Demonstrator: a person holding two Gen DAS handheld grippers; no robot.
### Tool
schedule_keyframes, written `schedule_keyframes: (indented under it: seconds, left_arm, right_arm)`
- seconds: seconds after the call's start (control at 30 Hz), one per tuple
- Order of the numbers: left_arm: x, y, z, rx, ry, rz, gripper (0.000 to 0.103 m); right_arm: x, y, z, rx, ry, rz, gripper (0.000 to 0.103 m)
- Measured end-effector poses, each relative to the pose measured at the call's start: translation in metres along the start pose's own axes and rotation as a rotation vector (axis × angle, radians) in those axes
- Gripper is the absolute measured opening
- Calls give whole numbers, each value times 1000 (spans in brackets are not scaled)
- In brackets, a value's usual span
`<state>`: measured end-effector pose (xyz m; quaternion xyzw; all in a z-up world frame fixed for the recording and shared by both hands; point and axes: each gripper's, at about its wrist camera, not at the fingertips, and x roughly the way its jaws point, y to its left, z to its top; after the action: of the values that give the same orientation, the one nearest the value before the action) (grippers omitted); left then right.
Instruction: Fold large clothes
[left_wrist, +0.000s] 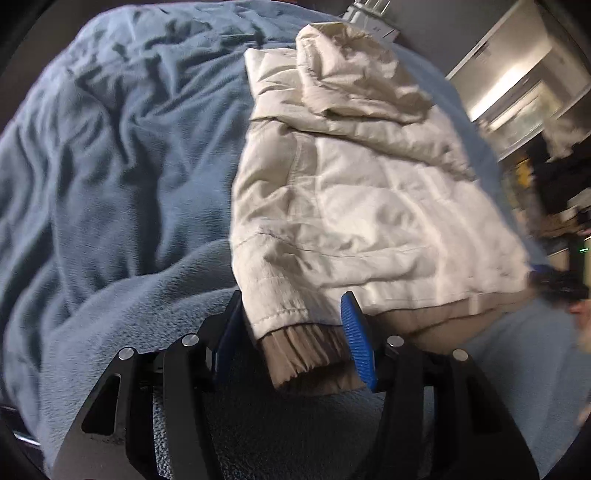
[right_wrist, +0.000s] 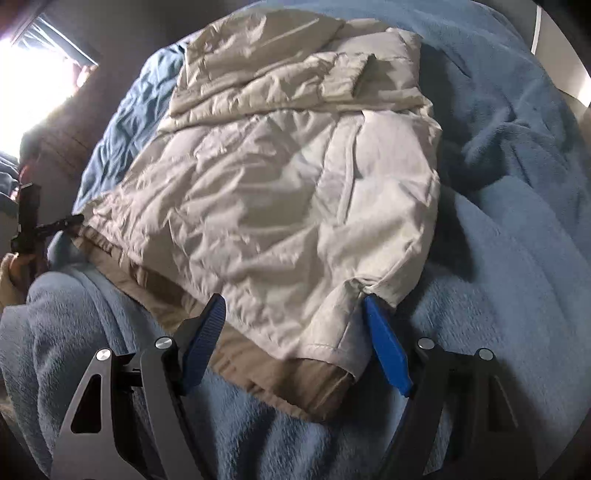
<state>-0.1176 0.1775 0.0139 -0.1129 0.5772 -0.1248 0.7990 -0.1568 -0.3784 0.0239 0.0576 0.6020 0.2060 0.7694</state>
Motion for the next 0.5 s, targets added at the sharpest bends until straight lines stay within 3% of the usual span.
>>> schedule_keyframes:
  seconds: [0.13, 0.23, 0.3, 0.4, 0.5]
  left_arm:
    - [16, 5, 6, -15, 71, -59, 49]
    - [22, -4, 6, 66, 113, -18, 48]
    - [22, -7, 6, 120, 132, -7, 48]
    - [26, 0, 9, 103, 161, -44, 48]
    - [33, -4, 13, 125, 184, -29, 48]
  right_arm:
    - [12, 5, 5, 0, 41, 7, 74]
    - [12, 11, 2, -43, 106, -53, 72]
    - [2, 10, -3, -56, 107, -58, 71]
    - [-7, -1, -11, -5, 121, -37, 69]
    - [-19, -6, -8, 16, 94, -59, 65]
